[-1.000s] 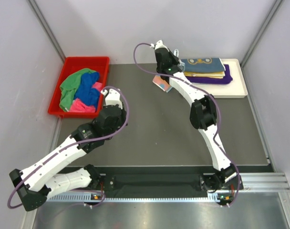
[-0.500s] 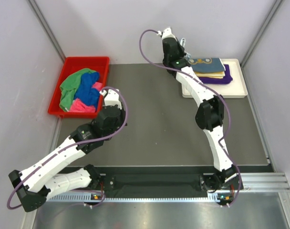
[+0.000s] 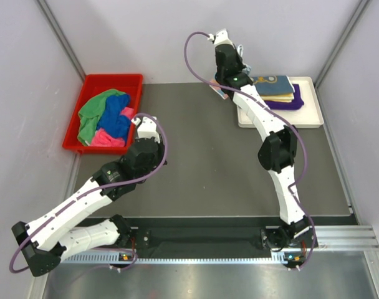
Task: Fold and stack the towels
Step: Neatly place the folded towel into the bin
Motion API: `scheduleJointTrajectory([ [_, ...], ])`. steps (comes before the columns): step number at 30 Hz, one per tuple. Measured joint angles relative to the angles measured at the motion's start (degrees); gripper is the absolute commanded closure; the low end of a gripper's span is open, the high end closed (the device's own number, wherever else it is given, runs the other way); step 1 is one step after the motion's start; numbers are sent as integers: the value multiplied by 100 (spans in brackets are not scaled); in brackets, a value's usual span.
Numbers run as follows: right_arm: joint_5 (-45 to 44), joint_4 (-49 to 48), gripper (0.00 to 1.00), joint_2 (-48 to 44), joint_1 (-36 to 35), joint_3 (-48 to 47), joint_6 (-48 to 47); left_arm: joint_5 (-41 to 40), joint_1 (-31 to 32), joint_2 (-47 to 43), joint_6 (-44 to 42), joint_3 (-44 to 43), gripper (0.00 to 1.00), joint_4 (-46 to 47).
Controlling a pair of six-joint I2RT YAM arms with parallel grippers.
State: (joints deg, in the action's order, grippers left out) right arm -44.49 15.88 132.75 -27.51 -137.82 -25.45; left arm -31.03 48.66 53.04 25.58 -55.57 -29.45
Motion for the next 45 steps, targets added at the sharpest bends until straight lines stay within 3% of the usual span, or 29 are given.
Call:
scheduleJointTrajectory([
  [30, 529, 511, 100, -540, 647, 37, 927, 326, 0, 280, 173, -2, 80, 35],
  [45, 1814, 741, 100, -219, 2090, 557, 2205, 472, 0, 710, 170, -55, 80, 35],
])
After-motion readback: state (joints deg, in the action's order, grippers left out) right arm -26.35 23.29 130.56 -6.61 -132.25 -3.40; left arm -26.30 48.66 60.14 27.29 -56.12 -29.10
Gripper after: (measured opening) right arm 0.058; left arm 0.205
